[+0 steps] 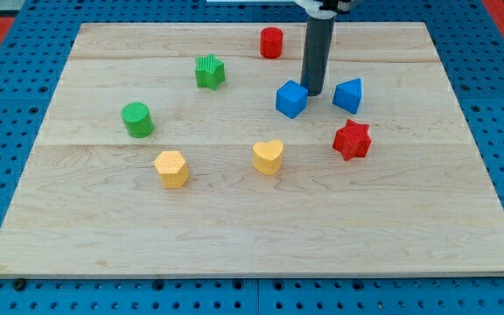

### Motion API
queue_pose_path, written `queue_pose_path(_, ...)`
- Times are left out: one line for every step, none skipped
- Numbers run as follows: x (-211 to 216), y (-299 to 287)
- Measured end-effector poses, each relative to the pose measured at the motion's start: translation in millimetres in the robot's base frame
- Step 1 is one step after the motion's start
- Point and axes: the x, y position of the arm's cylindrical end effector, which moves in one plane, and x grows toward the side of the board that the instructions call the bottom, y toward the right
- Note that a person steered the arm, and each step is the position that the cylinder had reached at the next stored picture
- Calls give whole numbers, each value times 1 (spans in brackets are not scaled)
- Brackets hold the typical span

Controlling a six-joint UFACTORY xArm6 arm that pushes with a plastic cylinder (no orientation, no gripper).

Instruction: Push green star towards the top left corner of the board

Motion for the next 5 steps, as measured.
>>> queue_pose_path(-7,-16)
queue_pose_path(-32,-42)
queue_pose_path(-13,-76)
queue_pose_path(18,-109)
queue_pose_path(-11,-124)
